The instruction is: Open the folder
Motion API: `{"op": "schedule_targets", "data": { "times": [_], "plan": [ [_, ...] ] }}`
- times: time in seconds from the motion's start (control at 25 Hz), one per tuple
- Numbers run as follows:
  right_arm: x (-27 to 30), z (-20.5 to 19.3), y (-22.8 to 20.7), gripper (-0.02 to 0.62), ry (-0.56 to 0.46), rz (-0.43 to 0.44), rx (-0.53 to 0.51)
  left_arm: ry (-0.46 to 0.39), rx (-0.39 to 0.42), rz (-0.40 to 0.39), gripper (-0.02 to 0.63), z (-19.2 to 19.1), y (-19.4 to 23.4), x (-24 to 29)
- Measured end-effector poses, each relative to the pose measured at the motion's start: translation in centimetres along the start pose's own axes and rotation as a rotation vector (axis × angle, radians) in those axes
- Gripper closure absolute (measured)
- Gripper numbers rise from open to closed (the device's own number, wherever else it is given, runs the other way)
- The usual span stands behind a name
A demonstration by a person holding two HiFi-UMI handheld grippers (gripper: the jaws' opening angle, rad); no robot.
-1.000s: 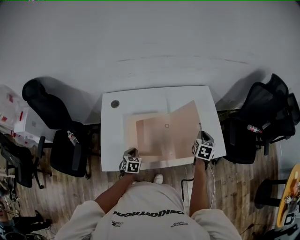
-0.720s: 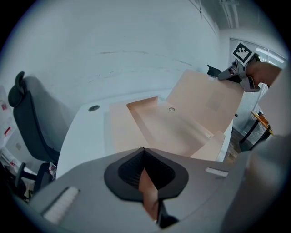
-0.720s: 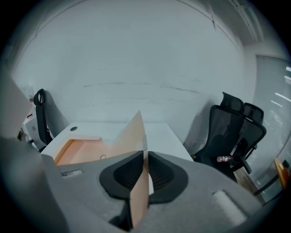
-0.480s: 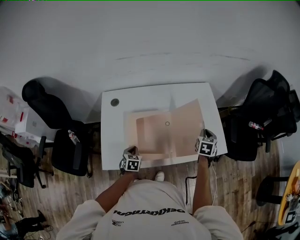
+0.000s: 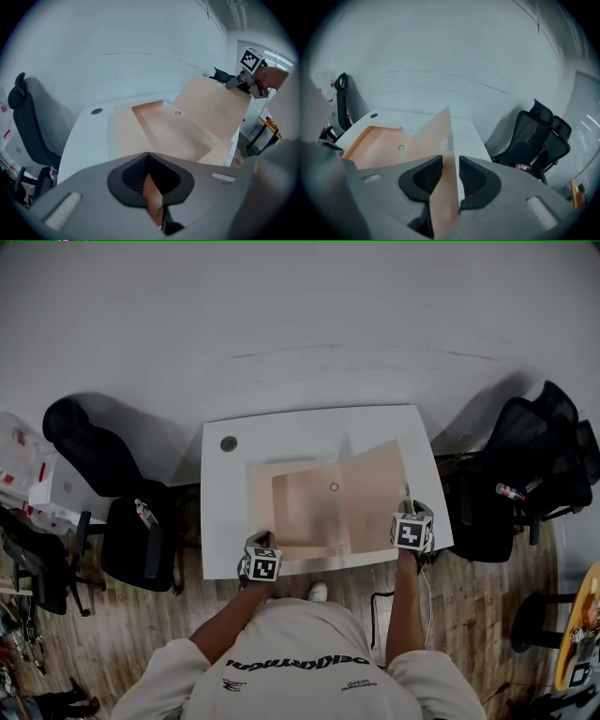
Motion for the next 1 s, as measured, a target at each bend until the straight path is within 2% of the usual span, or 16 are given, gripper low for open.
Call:
{"op": "schedule_targets", "data": {
  "times": [0.24, 0.44, 0.68, 1.0],
  "plan": [
    [-0.5, -0.6, 0.6, 0.411, 0.045, -0.006, -0.014, -0.005, -0.003, -0.012, 0.615, 0.0, 0.0, -0.1],
    [-1.2, 0.2, 1.1, 0.371, -0.011, -0.009, -0.02, -0.029, -0.019, -0.031, 0.615, 0.2, 0.1, -0.3],
    [-2.0, 1.7, 2.3, 0.365, -0.099, 0.027, 0.002, -0.047, -0.014, -0.046, 0.609, 0.5, -0.1, -0.8],
    [-3.5, 4.3, 4.6, 0.365, -0.207, 0.078, 0.053, -0.12, 0.004, -0.084, 0.609, 1.8, -0.7, -1.4]
  ]
}}
Point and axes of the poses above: the fingertips, and each gripper's own axes: x forward along the fingers, y to its left, z out of its top, the point moved 2 cm from there along -x, backward along the fingers, and after that the axes turned 12 degrees about -y, right-handed, at the moved point
